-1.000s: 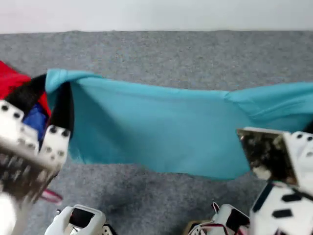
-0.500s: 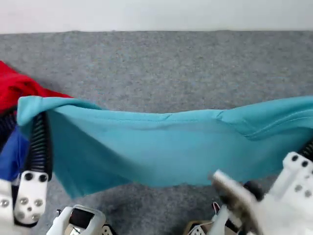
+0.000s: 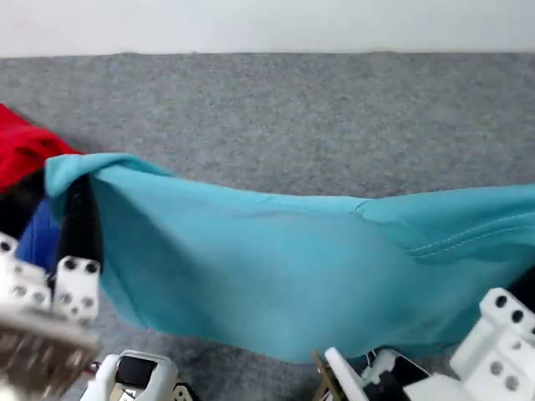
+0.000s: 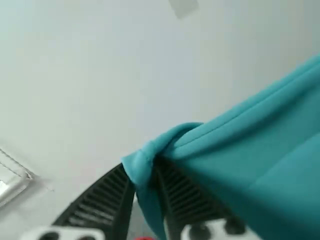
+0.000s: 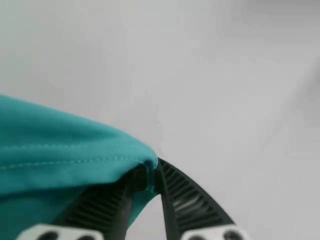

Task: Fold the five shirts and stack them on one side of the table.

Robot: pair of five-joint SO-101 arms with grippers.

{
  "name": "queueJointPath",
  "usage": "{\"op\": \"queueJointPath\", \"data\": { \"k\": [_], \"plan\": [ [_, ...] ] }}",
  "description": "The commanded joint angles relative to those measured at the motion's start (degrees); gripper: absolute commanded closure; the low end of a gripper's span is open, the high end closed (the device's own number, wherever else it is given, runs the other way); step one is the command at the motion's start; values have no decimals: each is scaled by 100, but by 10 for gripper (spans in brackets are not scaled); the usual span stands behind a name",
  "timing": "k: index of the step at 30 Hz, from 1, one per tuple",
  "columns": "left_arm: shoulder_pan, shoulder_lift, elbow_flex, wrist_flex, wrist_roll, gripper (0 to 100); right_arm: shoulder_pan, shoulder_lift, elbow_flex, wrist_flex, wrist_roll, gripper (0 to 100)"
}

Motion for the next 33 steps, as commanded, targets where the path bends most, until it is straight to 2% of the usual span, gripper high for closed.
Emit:
{"op": "queueJointPath", "data": {
  "k": [1, 12, 18, 24, 28, 33],
  "plan": [
    [-9, 0, 356, 97, -62, 986, 66, 75, -105, -180, 53, 988],
    [-35, -62, -347, 105, -62, 986, 66, 13, -114, -110, 185, 988],
    [-35, -536, -136, 105, -158, 986, 66, -13, -114, -110, 281, 988],
    [-44, -941, 567, 97, -440, 986, 57, -92, -26, 242, 290, 988],
    [-44, -949, 1182, 62, -448, 986, 48, -4, 527, 444, 264, 988],
    [-44, -958, 2404, -809, -457, 986, -286, 75, 1451, 426, 264, 988]
  ]
}}
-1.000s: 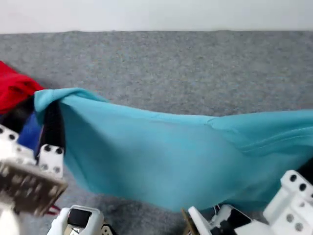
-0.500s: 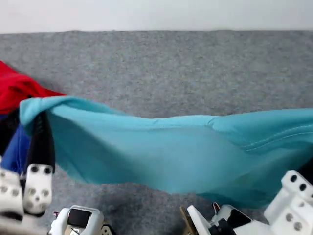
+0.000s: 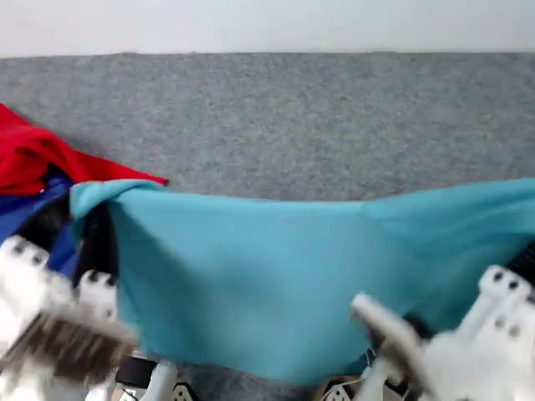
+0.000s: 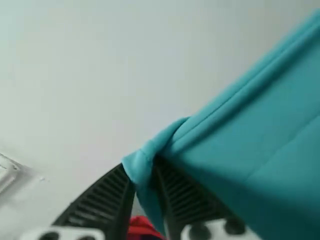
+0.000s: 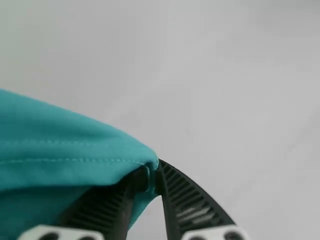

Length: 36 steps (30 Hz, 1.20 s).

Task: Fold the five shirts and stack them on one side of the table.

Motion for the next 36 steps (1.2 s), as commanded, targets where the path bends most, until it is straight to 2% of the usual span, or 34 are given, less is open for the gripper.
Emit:
{"op": "queueJointPath", "data": {
  "k": [1, 6, 9, 14, 19, 26, 36],
  "plan": [
    [-44, 26, 813, -738, -70, 986, -391, 207, 651, 40, 35, 988],
    [-44, 53, 2255, -1987, -70, 986, -936, 233, 1618, 4, 18, 988],
    [-44, 53, 3204, -2796, -70, 986, -1147, 215, 2470, -400, 18, 988],
    [-44, 62, 4664, -4343, -264, 986, -1182, 233, 3851, -1754, 18, 988],
    [-44, 211, 5780, -5679, -642, 986, -1534, 233, 5187, -3187, 44, 988],
    [-396, 1407, 5666, -6822, -633, 986, -1824, 778, 5881, -4804, 26, 988],
    [-396, 3596, 4057, -6945, -624, 986, -1789, 2782, 5204, -6492, 44, 988]
  ]
}}
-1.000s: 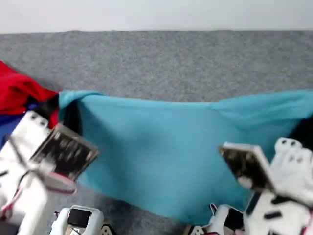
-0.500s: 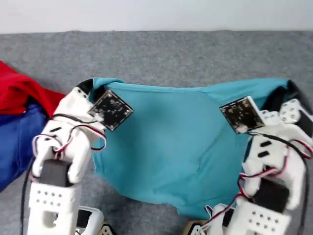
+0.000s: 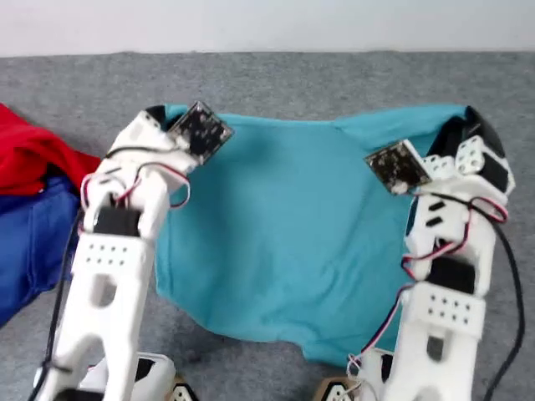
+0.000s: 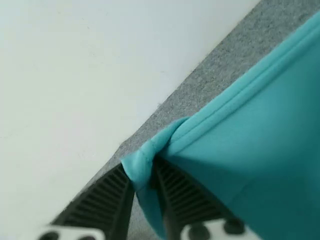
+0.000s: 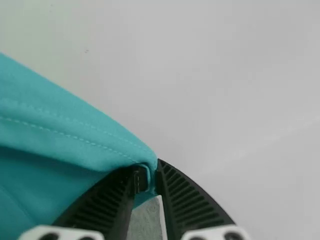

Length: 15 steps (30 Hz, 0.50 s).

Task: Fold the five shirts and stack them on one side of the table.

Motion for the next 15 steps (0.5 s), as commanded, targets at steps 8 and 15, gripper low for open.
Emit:
{"op": "queueJointPath", "data": {
  "k": [8, 15],
  "plan": [
    [123, 2066, -1956, -149, -62, 986, 119, 1877, -1477, -1068, 26, 988],
    [202, 3464, -3099, -149, -62, 986, 110, 3020, -2426, -1095, 26, 988]
  ]
}}
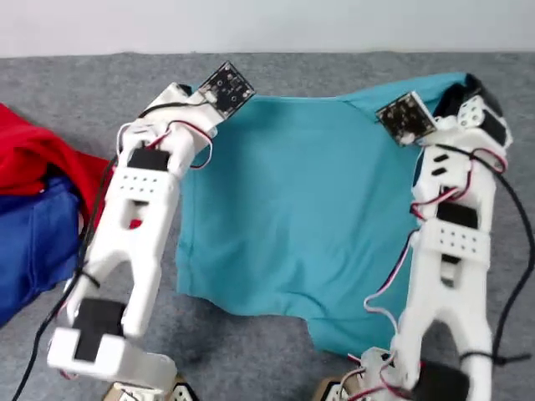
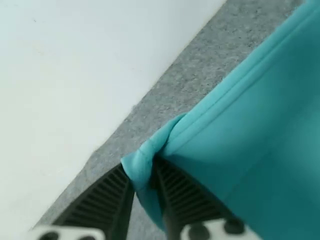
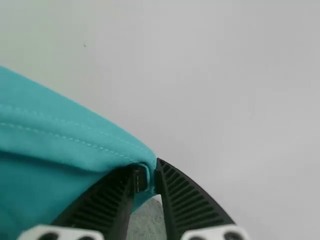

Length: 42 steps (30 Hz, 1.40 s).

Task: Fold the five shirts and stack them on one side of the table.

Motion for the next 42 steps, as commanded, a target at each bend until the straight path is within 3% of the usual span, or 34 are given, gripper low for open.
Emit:
{"op": "queueJointPath", "data": {
  "k": [1, 14, 23, 26, 29, 34, 42],
  "plan": [
    [26, 545, -848, -123, -62, 986, 110, 453, -905, -154, 18, 988],
    [9, 2180, -2730, -114, -79, 986, 92, 2598, -3341, -145, 26, 988],
    [18, 2549, -3266, -70, -88, 986, -101, 3108, -3965, -127, 35, 988],
    [26, 2541, -3266, 396, -97, 986, -136, 3090, -3956, -57, 35, 988],
    [18, 2505, -3292, 923, -105, 986, -110, 2923, -3930, 620, 35, 988],
    [18, 2505, -3292, 1846, -642, 986, -110, 2378, -3930, 2721, 44, 988],
    [35, 2321, -3292, 3209, -651, 986, 136, 1666, -3930, 5437, 35, 987]
  ]
}}
